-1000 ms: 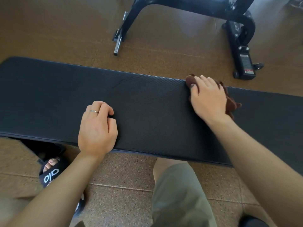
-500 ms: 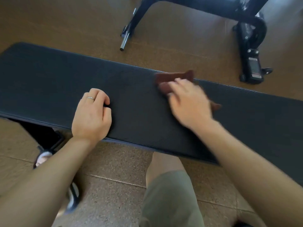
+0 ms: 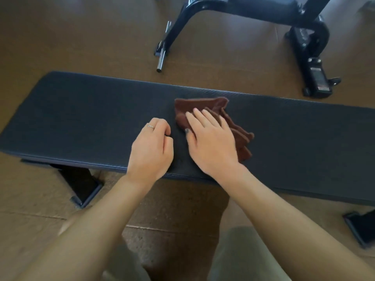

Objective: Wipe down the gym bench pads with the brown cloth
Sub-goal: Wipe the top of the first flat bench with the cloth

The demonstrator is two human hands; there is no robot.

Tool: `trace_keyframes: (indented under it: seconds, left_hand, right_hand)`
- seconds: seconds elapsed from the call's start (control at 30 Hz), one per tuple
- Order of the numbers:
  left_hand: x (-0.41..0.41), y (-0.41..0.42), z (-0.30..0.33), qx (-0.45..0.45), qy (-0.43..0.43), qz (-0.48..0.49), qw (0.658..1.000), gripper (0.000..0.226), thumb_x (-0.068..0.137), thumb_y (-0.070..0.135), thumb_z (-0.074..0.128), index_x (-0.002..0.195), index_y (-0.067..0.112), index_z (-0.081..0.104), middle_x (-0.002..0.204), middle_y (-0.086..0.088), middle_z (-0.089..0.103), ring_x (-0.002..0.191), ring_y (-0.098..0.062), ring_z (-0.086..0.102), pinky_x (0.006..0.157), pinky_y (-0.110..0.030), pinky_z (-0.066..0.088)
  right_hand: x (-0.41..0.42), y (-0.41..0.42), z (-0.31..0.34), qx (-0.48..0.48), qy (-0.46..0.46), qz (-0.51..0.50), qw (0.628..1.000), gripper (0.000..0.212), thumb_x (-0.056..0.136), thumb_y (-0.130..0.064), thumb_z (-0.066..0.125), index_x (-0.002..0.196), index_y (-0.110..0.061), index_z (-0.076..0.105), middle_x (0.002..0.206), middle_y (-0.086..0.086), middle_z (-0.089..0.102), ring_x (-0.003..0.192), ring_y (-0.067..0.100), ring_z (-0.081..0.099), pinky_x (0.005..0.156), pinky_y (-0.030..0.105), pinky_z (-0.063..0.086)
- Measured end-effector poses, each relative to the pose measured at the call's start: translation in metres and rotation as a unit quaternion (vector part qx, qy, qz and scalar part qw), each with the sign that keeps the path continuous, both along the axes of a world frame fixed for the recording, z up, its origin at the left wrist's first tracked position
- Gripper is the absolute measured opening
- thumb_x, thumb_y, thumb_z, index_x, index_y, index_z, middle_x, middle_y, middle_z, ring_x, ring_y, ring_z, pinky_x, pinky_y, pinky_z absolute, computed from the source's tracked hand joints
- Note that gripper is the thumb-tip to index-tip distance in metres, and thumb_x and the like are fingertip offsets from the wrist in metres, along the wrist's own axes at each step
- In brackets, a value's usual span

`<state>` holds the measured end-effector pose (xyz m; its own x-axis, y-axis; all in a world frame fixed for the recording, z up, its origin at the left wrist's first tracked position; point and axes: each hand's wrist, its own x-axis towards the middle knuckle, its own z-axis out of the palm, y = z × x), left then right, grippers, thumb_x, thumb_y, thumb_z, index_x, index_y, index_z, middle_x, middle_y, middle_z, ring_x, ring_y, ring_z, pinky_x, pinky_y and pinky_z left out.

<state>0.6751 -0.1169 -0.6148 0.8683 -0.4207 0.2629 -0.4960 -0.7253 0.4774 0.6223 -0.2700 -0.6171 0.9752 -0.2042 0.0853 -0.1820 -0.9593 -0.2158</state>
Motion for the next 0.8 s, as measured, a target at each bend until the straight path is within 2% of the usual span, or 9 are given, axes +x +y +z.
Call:
trace_keyframes:
  seconds: [0.1, 0.2, 0.37, 0.47, 0.53, 0.67, 0.8]
  left_hand:
    - [0.035, 0.045, 0.003, 0.081, -0.061, -0.016, 0.995, 0.031, 0.091, 0.022, 0.034, 0.092, 0.008, 0.063, 0.095, -0.008, 0.063, 0.079, -0.027, 0.055, 0.073, -0.042, 0.044]
    - [0.069, 0.077, 0.001, 0.121, -0.045, 0.005, 0.992, 0.034, 0.091, 0.023, 0.034, 0.098, 0.007, 0.063, 0.104, -0.012, 0.062, 0.09, -0.033, 0.054, 0.079, -0.047, 0.043]
    - [0.072, 0.088, -0.01, 0.118, -0.04, -0.027, 0.992, 0.035, 0.091, 0.028, 0.03, 0.103, 0.011, 0.058, 0.112, -0.008, 0.058, 0.1, -0.03, 0.053, 0.085, -0.044, 0.043]
    - [0.073, 0.09, -0.014, 0.108, -0.031, -0.019, 0.994, 0.027, 0.092, 0.025, 0.035, 0.105, 0.012, 0.055, 0.114, -0.007, 0.056, 0.102, -0.029, 0.051, 0.088, -0.044, 0.044]
    - [0.074, 0.091, -0.014, 0.11, -0.025, -0.024, 0.993, 0.025, 0.093, 0.024, 0.038, 0.106, 0.013, 0.055, 0.115, -0.007, 0.055, 0.103, -0.028, 0.051, 0.089, -0.044, 0.045]
    - [0.073, 0.094, -0.012, 0.115, -0.017, -0.038, 0.992, 0.02, 0.095, 0.021, 0.042, 0.109, 0.013, 0.055, 0.116, -0.006, 0.054, 0.106, -0.029, 0.051, 0.092, -0.046, 0.046]
    - [0.074, 0.093, -0.013, 0.094, 0.002, -0.039, 0.995, 0.025, 0.097, 0.022, 0.041, 0.116, 0.015, 0.056, 0.121, -0.007, 0.057, 0.111, -0.028, 0.054, 0.098, -0.046, 0.047]
  right_hand:
    - [-0.049, 0.022, -0.005, -0.007, -0.015, -0.034, 0.999, 0.053, 0.107, -0.049, 0.031, 0.151, -0.029, 0.053, 0.158, -0.003, 0.05, 0.15, 0.022, 0.042, 0.127, 0.045, 0.025]
    - [-0.049, 0.045, -0.001, -0.007, 0.01, -0.062, 0.998, 0.058, 0.107, -0.051, 0.025, 0.151, -0.029, 0.053, 0.159, -0.004, 0.048, 0.152, 0.022, 0.04, 0.127, 0.044, 0.022]
    - [0.035, 0.028, 0.003, -0.01, 0.009, -0.073, 0.997, 0.051, 0.11, -0.042, 0.031, 0.153, -0.025, 0.052, 0.161, -0.003, 0.047, 0.153, 0.019, 0.036, 0.128, 0.047, 0.023]
    - [0.101, 0.023, 0.0, 0.017, 0.006, -0.124, 0.992, 0.047, 0.11, -0.036, 0.035, 0.151, -0.023, 0.052, 0.162, -0.002, 0.045, 0.153, 0.02, 0.034, 0.127, 0.049, 0.021]
    - [0.114, 0.031, 0.0, 0.028, 0.002, -0.152, 0.988, 0.045, 0.109, -0.034, 0.036, 0.15, -0.022, 0.053, 0.162, 0.0, 0.045, 0.153, 0.022, 0.034, 0.126, 0.05, 0.02]
    - [0.053, 0.094, -0.001, 0.006, -0.023, -0.132, 0.991, 0.048, 0.107, -0.037, 0.036, 0.149, -0.022, 0.054, 0.159, 0.001, 0.049, 0.152, 0.022, 0.039, 0.125, 0.052, 0.027]
    - [0.024, 0.143, -0.006, 0.022, -0.014, -0.096, 0.995, 0.058, 0.107, -0.048, 0.02, 0.149, -0.028, 0.056, 0.159, -0.004, 0.05, 0.152, 0.02, 0.04, 0.128, 0.05, 0.025]
